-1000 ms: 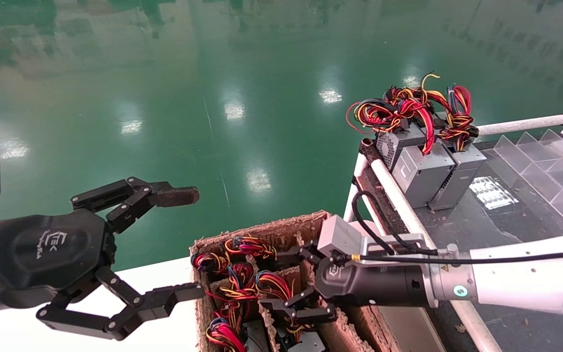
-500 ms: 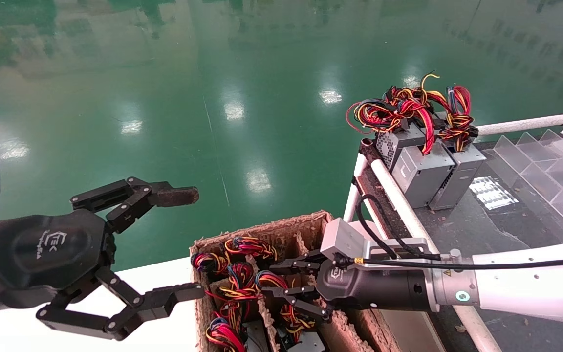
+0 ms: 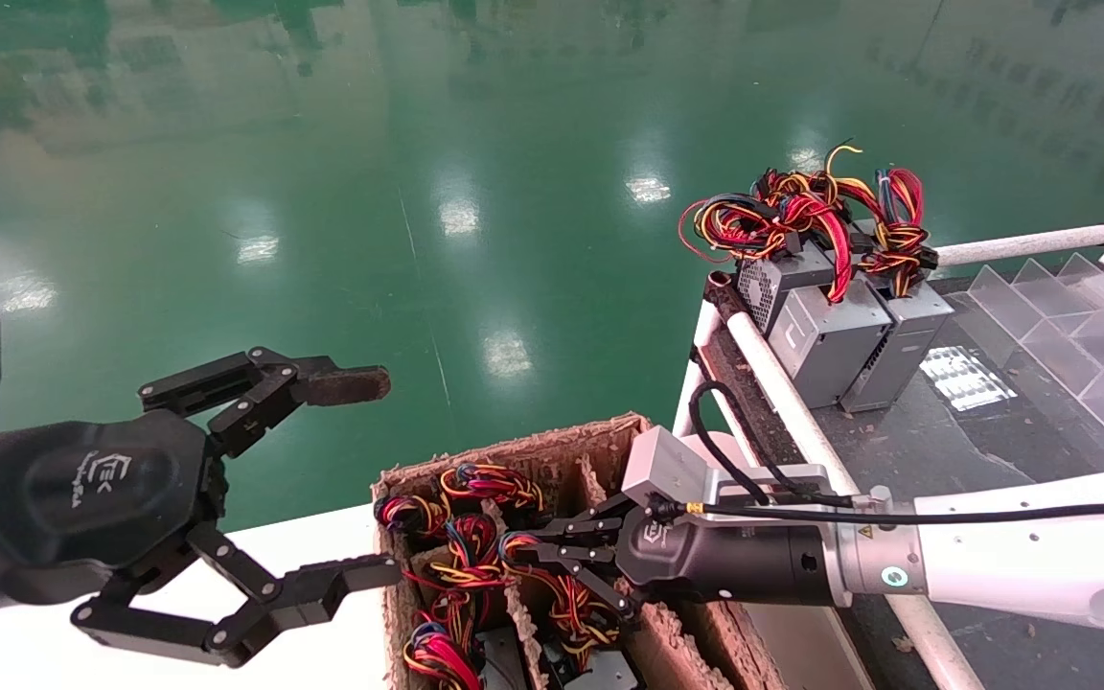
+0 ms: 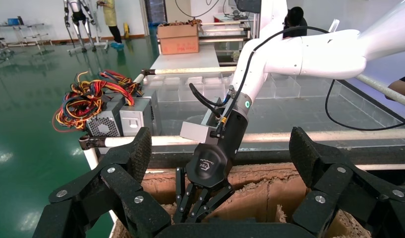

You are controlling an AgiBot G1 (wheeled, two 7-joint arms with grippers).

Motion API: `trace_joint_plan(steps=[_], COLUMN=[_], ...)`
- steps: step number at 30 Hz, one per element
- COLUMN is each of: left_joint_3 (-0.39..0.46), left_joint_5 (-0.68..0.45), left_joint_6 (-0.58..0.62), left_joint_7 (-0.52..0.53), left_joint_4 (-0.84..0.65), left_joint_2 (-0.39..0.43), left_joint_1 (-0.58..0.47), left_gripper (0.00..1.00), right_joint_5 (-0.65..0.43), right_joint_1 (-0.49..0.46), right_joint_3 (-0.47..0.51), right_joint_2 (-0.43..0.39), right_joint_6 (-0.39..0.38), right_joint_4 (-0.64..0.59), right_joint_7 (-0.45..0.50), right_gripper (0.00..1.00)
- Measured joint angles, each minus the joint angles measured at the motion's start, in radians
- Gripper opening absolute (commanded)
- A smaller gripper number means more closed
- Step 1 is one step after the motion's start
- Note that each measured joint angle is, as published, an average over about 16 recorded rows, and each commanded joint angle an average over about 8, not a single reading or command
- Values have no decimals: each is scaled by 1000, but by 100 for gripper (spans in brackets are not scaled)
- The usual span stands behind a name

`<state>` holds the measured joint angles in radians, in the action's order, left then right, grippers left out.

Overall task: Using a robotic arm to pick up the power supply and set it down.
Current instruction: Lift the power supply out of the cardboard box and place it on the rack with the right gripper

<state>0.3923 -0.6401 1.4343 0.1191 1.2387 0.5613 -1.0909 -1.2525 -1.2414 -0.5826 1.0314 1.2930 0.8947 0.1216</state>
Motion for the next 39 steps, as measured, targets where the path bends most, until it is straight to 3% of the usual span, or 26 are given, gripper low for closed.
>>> trace_joint_plan(steps=[19, 39], left_joint_3=[0, 0], left_joint_5=[0, 0], left_joint_6=[0, 0], left_joint_7=[0, 0], left_joint_4=[0, 0], left_joint_2=[0, 0], left_joint_1=[0, 0], left_gripper=[100, 100], right_joint_5=[104, 384], right_joint_1=[40, 50], right_joint_3=[61, 277], right_joint_2=[-58, -307], right_joint_6=[36, 89], right_joint_4=[52, 254], right_joint_7=[-25, 12], right_gripper=[0, 0])
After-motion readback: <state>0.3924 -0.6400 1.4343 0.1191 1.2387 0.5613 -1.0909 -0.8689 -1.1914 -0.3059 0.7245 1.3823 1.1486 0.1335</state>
